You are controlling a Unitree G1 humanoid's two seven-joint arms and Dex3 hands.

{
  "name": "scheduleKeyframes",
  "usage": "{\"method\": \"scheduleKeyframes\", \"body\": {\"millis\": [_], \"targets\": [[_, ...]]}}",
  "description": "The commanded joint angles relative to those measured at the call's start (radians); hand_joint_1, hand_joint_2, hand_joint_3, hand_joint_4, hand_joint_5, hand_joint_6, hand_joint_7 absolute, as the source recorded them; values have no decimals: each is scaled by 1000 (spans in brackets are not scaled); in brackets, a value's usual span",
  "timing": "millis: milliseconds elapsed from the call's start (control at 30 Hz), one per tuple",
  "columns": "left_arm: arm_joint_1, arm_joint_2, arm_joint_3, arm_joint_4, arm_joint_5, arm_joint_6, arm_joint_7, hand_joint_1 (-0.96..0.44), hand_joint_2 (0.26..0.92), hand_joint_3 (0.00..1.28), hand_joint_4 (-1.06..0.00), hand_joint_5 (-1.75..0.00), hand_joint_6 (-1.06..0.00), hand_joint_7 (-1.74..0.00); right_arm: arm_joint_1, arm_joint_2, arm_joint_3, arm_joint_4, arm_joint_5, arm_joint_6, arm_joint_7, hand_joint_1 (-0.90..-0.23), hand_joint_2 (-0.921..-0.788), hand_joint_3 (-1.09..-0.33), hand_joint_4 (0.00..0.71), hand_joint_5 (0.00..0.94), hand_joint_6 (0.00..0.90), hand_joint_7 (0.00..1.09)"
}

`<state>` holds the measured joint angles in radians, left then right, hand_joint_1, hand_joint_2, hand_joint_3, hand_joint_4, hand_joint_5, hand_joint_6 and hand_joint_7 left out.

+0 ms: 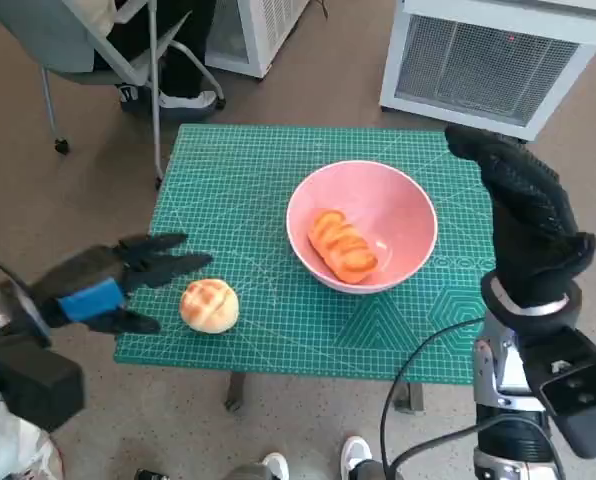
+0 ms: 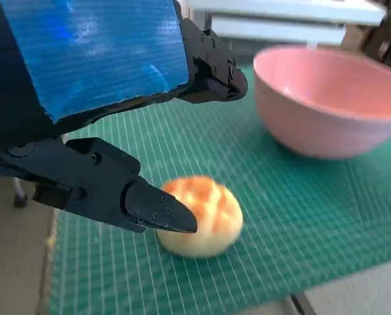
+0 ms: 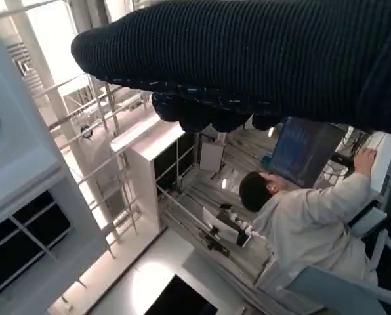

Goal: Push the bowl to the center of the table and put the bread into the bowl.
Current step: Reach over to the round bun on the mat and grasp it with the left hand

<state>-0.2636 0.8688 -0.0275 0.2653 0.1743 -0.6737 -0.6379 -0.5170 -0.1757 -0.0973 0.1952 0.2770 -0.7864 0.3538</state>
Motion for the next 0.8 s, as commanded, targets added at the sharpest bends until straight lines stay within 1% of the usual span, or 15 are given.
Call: {"method": "scheduleKeyframes", "body": {"millis": [33,200,433,600,633,700,733,800], "targets": [[-8,-42,-48,49,64,18,27,-325,844,4,-285,0,-388,-2,-2,-5,2,13,7,10,19,-587,-921,-758,301,2,-1,732],[-36,-86,-91,121,127,23,69,-324,850,5,-297,-6,-386,-1,-5,-8,0,15,5,11,26,-587,-921,-759,302,2,-1,731],[-84,-157,-147,253,221,30,167,-311,866,9,-353,-21,-410,-12,-4,-14,-5,19,4,5,35,-593,-921,-759,302,2,-1,731],[-112,-195,-178,336,283,36,258,-264,891,16,-426,-40,-460,-34,-2,-17,-8,15,5,6,38,-596,-921,-759,302,2,-1,730],[-115,-204,-184,350,301,41,286,-252,896,17,-442,-44,-474,-40,-1,-17,-8,12,2,6,36,-596,-921,-759,302,2,-1,730],[-121,-215,-196,374,328,45,334,-225,907,18,-489,-55,-513,-59,1,-18,-8,7,-2,8,33,-596,-921,-760,302,2,-1,729],[-123,-219,-201,384,337,46,353,-202,912,26,-533,-67,-546,-75,2,-18,-8,5,-4,8,32,-596,-921,-760,301,2,-1,729],[-127,-225,-211,402,360,48,395,-175,917,38,-590,-86,-585,-96,3,-17,-8,3,-7,7,30,-596,-921,-761,301,2,-1,729]]}}
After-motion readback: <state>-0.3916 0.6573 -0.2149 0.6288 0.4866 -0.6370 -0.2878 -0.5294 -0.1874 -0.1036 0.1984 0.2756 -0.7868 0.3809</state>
